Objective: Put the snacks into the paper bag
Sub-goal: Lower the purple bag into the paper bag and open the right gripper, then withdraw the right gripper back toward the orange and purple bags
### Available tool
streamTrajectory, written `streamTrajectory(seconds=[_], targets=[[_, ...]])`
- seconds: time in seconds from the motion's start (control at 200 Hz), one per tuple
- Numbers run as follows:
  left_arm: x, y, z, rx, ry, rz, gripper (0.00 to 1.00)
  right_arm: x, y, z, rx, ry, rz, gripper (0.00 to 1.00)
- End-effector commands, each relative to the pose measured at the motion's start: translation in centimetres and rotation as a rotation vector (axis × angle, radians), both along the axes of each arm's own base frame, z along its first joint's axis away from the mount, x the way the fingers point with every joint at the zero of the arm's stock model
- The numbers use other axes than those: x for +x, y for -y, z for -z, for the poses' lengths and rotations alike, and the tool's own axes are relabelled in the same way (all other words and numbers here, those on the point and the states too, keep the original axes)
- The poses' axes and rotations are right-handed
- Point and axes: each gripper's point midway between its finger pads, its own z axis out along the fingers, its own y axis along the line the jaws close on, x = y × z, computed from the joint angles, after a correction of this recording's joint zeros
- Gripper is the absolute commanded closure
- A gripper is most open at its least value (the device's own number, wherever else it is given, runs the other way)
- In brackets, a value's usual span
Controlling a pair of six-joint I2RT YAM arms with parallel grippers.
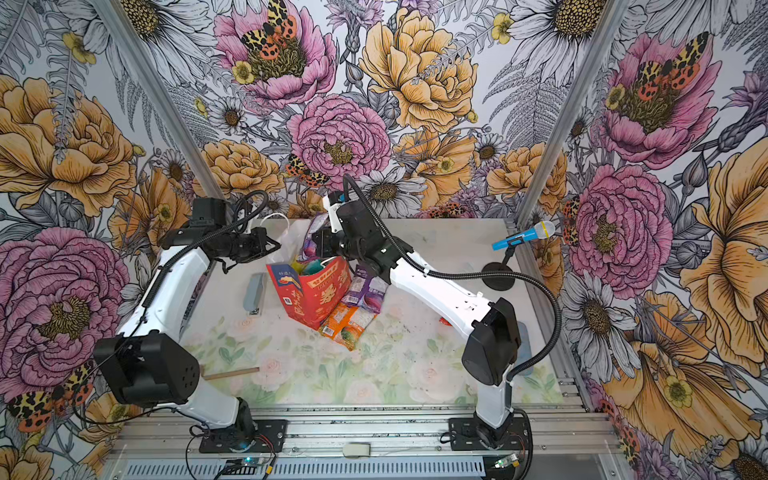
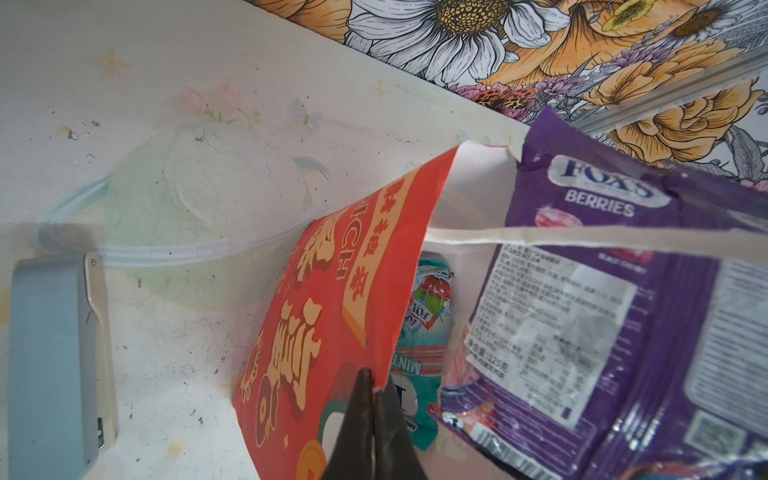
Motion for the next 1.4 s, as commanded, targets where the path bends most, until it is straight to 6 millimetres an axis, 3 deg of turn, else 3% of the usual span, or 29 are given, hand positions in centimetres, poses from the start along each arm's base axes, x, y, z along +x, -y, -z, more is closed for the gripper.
streamTrajectory(seconds=[0.0,0.215,0.505,0.555,0.666,0.826,0.996,1.161,1.396], targets=[[-0.3,0.1,-0.2,-0.006,0.005,-0.006,1.00,-0.8,-2.2,-1.9,0.054,0.039,-0.050,1.00],[-0.3,0.1,-0.4,-0.007,0.010,-0.006,1.00,-1.2,-3.3,-1.5,0.059,0.026,-0.068,1.00],[-0.3,0.0,-0.3,-0.007,0.008,-0.007,1.00,-1.1,-2.1,-1.2,0.040,0.028,-0.022,1.00],[-0.3,0.0,-0.4,-0.006,0.010,-0.006,1.00,-1.2,-1.8,-1.4,0.040,0.032,-0.017,0.90],[-0.3,0.1,-0.4,-0.006,0.010,-0.005,1.00,-1.4,-1.0,-1.9,0.037,0.044,0.002,0.58],[-0.3,0.1,-0.4,-0.006,0.009,-0.005,1.00,-1.6,0.8,-3.8,0.036,0.102,0.047,0.33],[-0.3,0.1,-0.4,-0.007,0.009,-0.006,1.00,-2.2,2.5,-6.2,0.035,0.175,0.068,0.22],[-0.3,0.1,-0.3,-0.006,0.006,-0.005,1.00,-2.6,4.3,-8.0,0.041,0.242,0.108,0.18],[-0.3,0.1,-0.3,-0.006,0.007,-0.006,1.00,-3.0,7.8,-8.3,0.039,0.282,0.194,0.15]])
